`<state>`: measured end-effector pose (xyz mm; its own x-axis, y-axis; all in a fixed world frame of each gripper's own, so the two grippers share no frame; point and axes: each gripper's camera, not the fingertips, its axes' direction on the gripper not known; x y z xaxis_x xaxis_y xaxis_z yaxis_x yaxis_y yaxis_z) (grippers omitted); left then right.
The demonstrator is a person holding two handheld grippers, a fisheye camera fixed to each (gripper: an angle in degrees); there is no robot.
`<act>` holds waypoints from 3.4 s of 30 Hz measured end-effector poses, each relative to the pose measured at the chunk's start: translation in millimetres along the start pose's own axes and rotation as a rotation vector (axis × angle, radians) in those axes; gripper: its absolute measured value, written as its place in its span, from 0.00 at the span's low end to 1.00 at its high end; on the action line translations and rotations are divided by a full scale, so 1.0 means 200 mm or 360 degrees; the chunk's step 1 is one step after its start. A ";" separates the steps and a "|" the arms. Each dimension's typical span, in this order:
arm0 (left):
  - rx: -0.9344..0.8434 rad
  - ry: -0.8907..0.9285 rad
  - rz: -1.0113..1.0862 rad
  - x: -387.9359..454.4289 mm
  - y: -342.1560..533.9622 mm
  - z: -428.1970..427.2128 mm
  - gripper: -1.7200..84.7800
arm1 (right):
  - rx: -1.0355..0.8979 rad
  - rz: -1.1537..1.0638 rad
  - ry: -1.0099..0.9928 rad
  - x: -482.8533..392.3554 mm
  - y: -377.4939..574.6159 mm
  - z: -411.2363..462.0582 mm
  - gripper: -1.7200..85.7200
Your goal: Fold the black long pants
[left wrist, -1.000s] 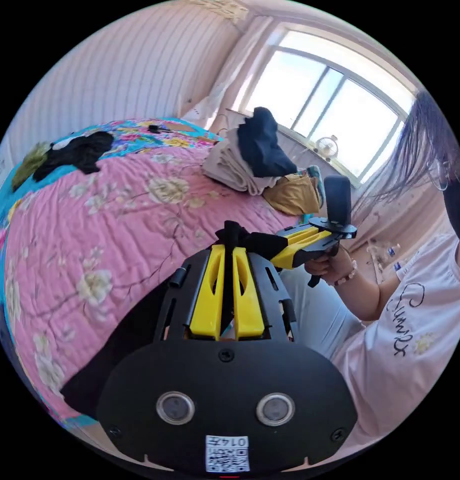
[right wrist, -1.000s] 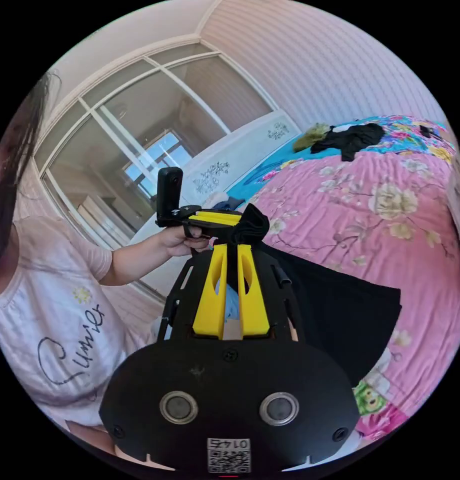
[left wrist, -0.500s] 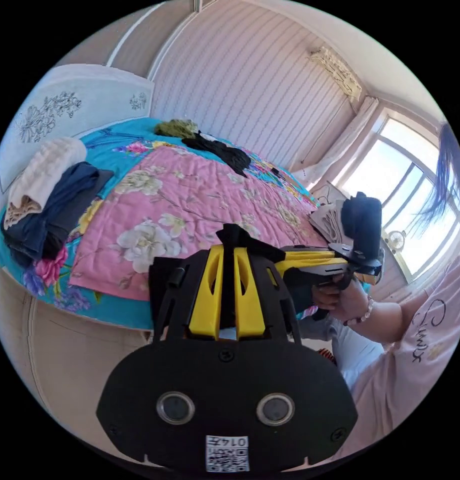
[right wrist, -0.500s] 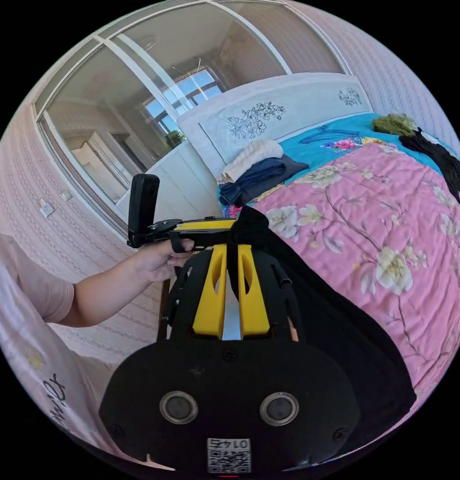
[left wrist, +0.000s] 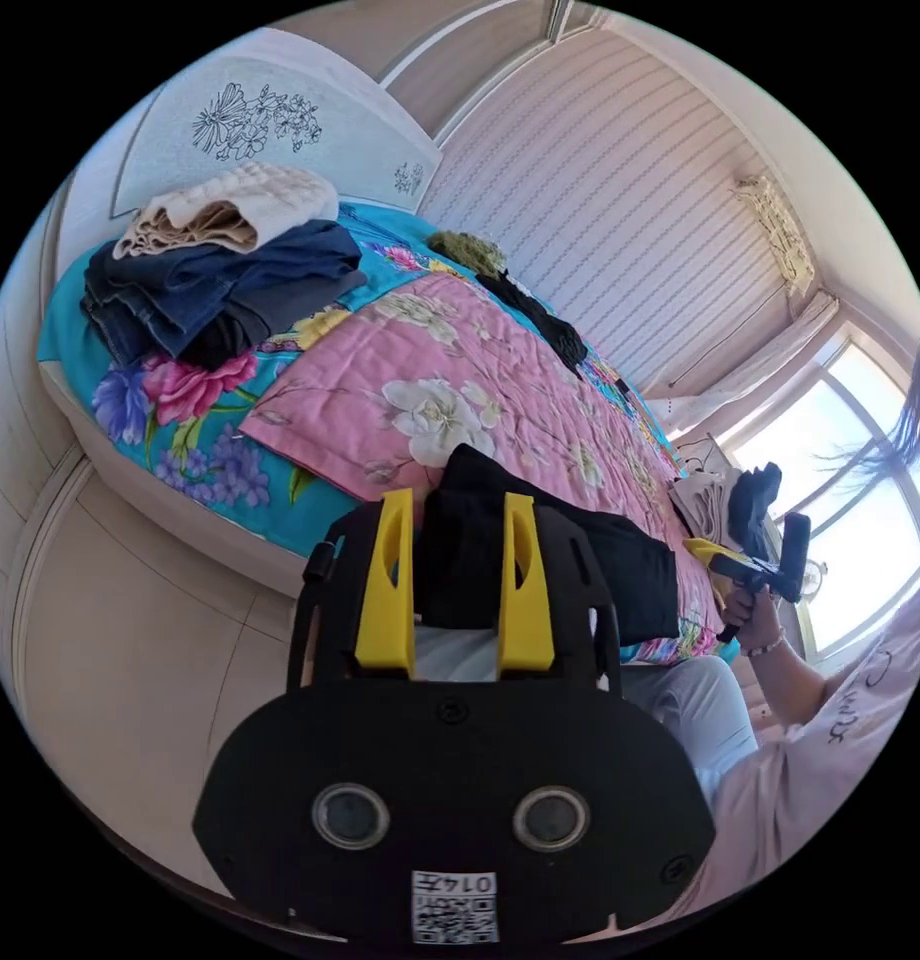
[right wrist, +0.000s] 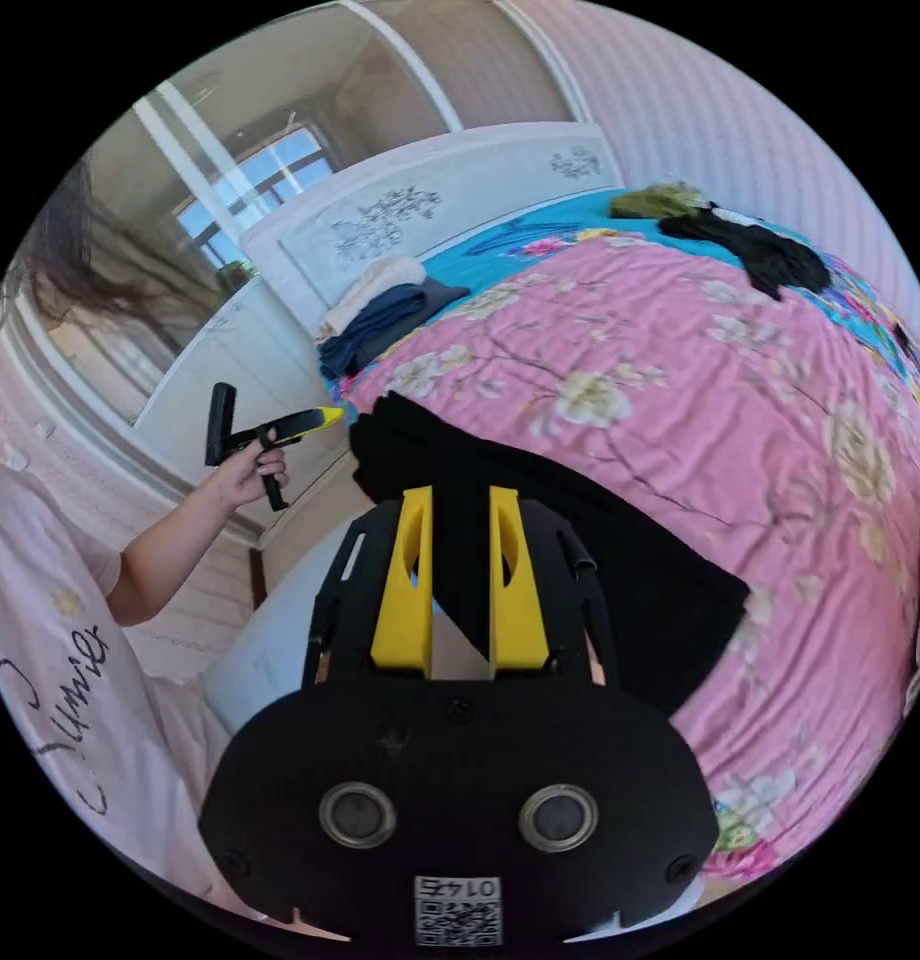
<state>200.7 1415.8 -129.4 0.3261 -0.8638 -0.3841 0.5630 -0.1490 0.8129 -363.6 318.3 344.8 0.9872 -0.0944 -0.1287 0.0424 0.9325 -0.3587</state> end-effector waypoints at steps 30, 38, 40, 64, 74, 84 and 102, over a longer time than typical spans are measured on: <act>-0.0222 -0.0147 0.0503 0.79 -0.31 0.46 0.07 | 0.0095 0.0990 0.0512 0.89 0.20 -0.57 0.03; -0.0258 -0.0157 0.1131 1.35 0.15 0.35 0.01 | -0.0082 0.0246 0.0640 0.48 -0.09 -0.32 0.02; -0.0342 -0.0035 0.1151 1.50 0.30 0.45 0.01 | -0.0149 0.0083 0.0598 0.41 -0.22 -0.19 0.01; -0.0275 0.0094 0.1284 2.19 0.92 0.77 0.07 | -0.0199 0.0195 0.0363 0.82 -0.50 -0.14 0.01; -0.0361 0.0460 0.1620 2.79 1.25 1.01 0.17 | 0.0177 0.0816 0.0413 1.18 0.34 -0.76 0.11; -0.0547 0.0186 0.1753 2.98 1.31 1.26 0.07 | 0.0222 0.0849 0.0095 1.40 0.41 -0.61 0.07; -0.0187 0.0914 0.1310 2.86 1.05 0.83 0.07 | 0.0771 0.0882 -0.0196 1.29 0.86 -1.24 0.04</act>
<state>379.5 811.5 -105.8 0.9457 -0.3095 0.0988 0.0596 0.4640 0.8838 -140.4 367.8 20.3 0.8925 0.4475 -0.0573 -0.4316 0.8839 0.1800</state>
